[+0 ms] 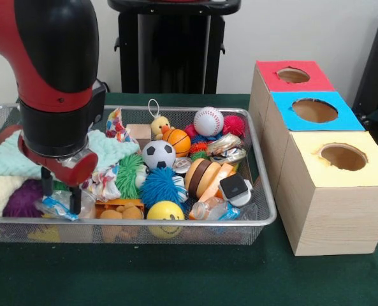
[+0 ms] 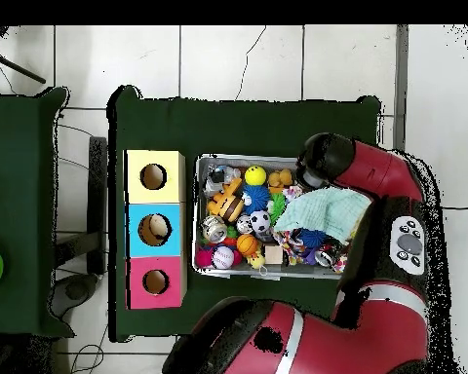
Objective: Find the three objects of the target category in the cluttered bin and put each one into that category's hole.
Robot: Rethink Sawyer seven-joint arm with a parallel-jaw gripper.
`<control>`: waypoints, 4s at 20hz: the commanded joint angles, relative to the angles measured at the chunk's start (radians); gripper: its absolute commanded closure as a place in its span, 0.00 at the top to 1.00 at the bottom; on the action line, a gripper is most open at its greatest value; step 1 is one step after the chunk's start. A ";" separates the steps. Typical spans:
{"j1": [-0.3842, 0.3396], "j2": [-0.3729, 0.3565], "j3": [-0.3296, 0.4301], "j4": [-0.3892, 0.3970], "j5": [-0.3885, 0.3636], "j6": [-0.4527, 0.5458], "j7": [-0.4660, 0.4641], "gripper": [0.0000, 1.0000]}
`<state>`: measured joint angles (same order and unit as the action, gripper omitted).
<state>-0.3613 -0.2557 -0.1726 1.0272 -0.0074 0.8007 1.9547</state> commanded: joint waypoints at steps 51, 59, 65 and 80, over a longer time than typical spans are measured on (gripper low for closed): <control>0.108 0.244 -0.146 0.013 0.275 -0.233 0.361 1.00; 0.144 0.212 -0.174 0.088 0.418 -0.133 0.555 1.00; 0.173 0.219 -0.211 0.128 0.504 -0.130 0.645 1.00; 0.150 0.245 -0.147 0.169 0.651 -0.230 0.715 1.00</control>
<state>-0.1837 -0.0601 -0.4184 1.0325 0.5906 0.5156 2.3961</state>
